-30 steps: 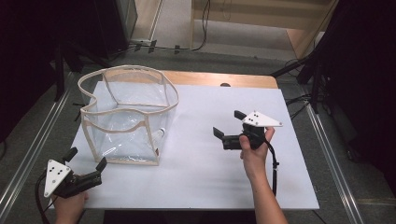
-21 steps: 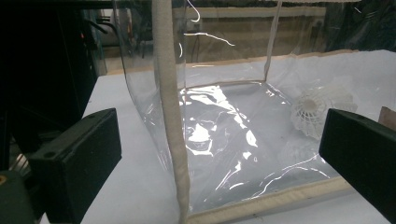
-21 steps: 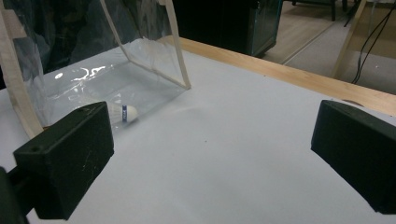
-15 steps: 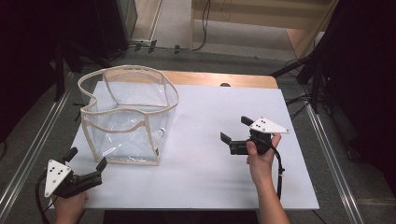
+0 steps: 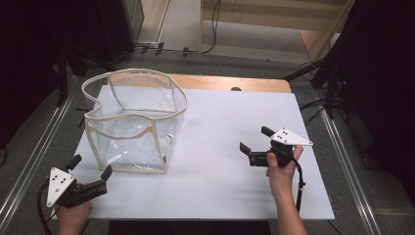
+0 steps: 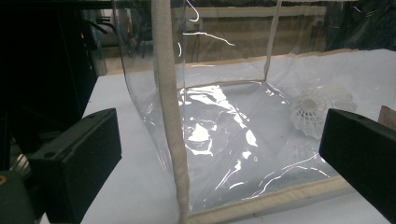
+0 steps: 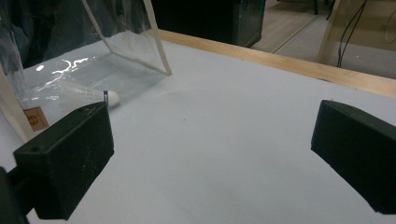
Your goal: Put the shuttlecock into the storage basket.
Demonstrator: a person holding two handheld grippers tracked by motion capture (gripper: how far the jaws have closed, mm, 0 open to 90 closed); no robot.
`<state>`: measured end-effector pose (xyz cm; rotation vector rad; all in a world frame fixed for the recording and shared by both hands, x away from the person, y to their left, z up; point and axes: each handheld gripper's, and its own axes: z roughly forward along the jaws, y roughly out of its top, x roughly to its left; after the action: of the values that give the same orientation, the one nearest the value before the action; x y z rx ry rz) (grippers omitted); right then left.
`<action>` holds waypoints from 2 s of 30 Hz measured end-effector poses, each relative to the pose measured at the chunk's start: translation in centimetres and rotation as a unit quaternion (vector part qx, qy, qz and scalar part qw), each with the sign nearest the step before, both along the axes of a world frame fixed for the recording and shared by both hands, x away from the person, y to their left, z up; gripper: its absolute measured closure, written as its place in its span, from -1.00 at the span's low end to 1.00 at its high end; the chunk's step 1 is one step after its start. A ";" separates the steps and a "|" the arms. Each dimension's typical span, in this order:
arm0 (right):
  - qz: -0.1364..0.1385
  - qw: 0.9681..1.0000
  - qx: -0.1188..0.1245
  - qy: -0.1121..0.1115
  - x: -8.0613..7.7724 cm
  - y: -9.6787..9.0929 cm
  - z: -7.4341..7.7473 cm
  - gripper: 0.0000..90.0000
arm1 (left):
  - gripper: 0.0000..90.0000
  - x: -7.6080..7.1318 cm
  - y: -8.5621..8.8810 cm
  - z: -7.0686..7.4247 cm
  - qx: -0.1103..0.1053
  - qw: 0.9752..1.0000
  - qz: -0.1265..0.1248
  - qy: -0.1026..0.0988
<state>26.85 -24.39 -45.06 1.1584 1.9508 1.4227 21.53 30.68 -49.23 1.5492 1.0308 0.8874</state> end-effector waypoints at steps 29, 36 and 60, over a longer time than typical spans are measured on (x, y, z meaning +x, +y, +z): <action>-0.033 0.999 -0.008 0.007 -2.5 -4.0 -1.7 -1.00 | -1.00 0.0 -0.1 0.0 0.006 1.000 -0.001 0.001; -0.040 0.999 -0.009 0.011 -2.9 -4.8 -2.1 -1.00 | -1.00 0.0 -0.1 0.0 0.006 1.000 -0.001 0.000; -0.074 0.997 -0.005 0.021 -5.1 -8.2 -3.1 -1.00 | -1.00 -0.1 -0.2 0.0 0.011 1.000 -0.001 0.000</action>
<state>21.76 -32.62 -48.16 1.3097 1.8547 1.3203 21.46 30.48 -49.27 1.5675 1.0225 0.9004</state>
